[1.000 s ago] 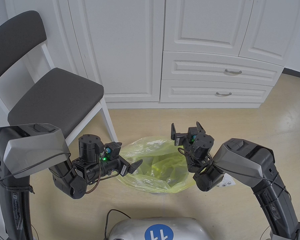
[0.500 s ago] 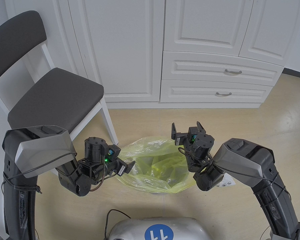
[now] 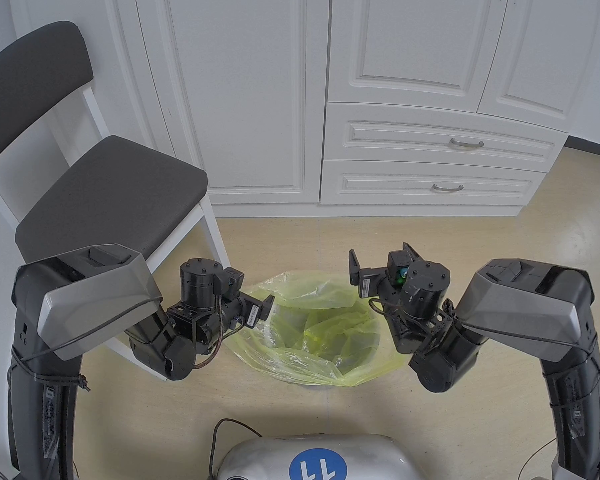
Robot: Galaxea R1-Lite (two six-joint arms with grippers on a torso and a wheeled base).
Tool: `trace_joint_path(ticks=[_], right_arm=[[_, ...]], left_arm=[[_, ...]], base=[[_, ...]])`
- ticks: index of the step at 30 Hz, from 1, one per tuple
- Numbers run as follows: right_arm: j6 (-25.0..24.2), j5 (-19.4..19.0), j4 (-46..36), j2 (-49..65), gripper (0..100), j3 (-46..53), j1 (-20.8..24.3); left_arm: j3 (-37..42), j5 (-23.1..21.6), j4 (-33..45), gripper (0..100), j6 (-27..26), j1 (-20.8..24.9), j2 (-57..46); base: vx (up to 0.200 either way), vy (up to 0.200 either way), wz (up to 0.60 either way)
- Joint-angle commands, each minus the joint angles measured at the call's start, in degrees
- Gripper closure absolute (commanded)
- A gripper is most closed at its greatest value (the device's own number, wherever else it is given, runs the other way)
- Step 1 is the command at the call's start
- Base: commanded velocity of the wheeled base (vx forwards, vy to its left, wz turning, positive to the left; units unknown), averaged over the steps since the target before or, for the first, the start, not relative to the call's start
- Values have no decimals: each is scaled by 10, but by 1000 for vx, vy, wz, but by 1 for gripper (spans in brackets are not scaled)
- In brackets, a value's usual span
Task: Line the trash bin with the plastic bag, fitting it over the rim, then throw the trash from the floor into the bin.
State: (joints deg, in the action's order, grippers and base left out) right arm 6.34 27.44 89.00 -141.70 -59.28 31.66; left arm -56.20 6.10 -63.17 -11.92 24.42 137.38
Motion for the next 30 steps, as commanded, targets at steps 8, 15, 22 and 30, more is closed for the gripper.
trace_joint_path(ticks=[8,15,22,30], right_arm=[[34,-49,-31,109,0,210,53],[43,-40,-45,46,0,156,18],[76,-3,-45,8,0,103,-18],[75,3,-45,-11,0,70,-28]], left_arm=[[-72,18,1,0,62,15,19],[-120,40,-5,0,74,12,58],[-203,62,-29,0,102,17,120],[-265,89,-31,0,115,19,143]], base=[[0,0,0],[0,0,0],[0,0,0],[0,0,0]])
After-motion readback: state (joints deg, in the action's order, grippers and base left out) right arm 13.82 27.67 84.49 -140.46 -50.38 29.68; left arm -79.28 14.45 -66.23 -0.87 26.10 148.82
